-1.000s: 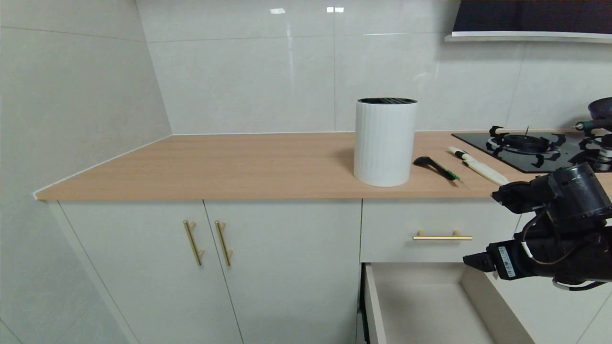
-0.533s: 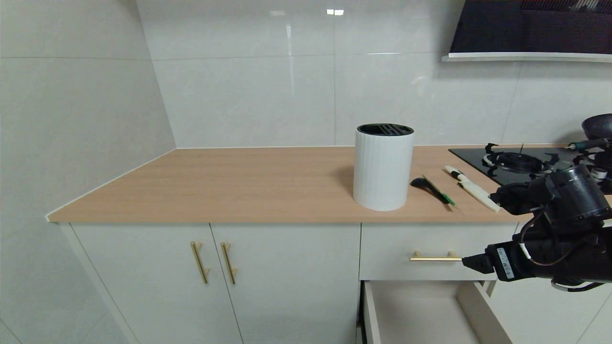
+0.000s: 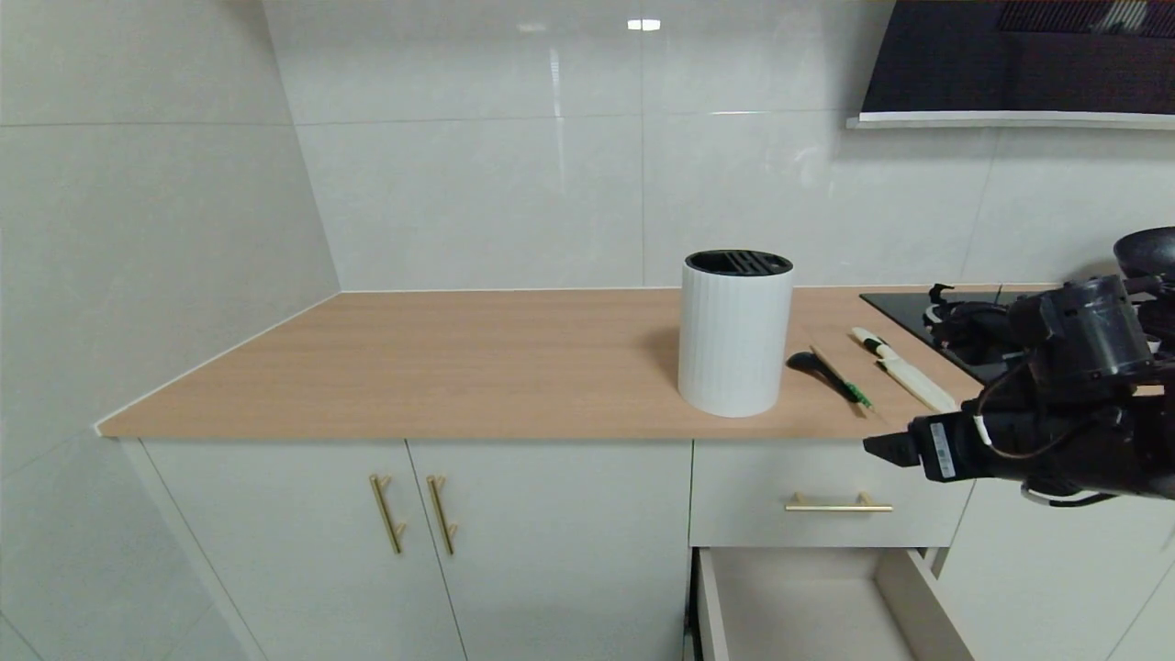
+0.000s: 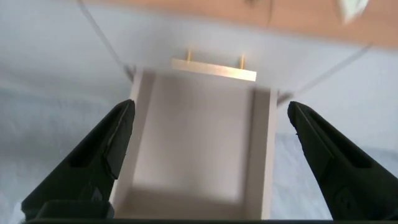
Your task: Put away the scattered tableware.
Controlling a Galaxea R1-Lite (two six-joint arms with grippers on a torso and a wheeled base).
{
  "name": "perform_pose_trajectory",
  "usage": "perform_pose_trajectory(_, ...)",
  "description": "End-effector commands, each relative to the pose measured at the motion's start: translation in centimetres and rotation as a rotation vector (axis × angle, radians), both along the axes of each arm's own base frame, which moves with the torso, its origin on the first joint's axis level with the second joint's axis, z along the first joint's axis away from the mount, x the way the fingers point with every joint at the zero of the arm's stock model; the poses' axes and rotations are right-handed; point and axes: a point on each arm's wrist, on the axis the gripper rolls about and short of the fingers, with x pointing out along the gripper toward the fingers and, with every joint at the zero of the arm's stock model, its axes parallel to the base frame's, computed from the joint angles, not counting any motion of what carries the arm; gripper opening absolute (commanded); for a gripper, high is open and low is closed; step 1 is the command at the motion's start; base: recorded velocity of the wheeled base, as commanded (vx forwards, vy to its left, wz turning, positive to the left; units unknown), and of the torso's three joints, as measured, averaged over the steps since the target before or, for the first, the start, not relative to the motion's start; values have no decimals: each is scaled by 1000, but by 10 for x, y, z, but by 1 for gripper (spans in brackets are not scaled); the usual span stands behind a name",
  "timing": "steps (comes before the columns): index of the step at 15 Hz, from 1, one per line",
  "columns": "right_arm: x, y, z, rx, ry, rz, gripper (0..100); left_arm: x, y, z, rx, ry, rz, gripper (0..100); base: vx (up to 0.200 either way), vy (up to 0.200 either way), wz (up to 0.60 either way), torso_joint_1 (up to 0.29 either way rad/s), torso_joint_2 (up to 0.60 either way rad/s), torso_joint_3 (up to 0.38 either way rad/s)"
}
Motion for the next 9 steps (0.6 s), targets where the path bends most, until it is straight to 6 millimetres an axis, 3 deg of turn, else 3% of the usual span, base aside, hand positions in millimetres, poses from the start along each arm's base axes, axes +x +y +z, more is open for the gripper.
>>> perform_pose_trajectory(1, 45, 5, -1, 1, -12, -15, 100, 0, 0, 0, -1, -1, -1, 100, 0, 0, 0, 0, 0, 0)
perform_pose_trajectory(5, 118, 4, -10, -10, -2, -67, 100, 0, 0, 0, 0, -1, 0, 100, 0, 0, 0, 0, 0, 0)
perform_pose_trajectory(7, 129, -2, -14, -13, 7, -88, 100, 0, 0, 0, 0, -1, 0, 100, 0, 0, 0, 0, 0, 0)
perform_pose_trajectory(9, 143, -15, -32, -35, 48, -100, 100, 0, 0, 0, -1, -1, 0, 100, 0, 0, 0, 0, 0, 0)
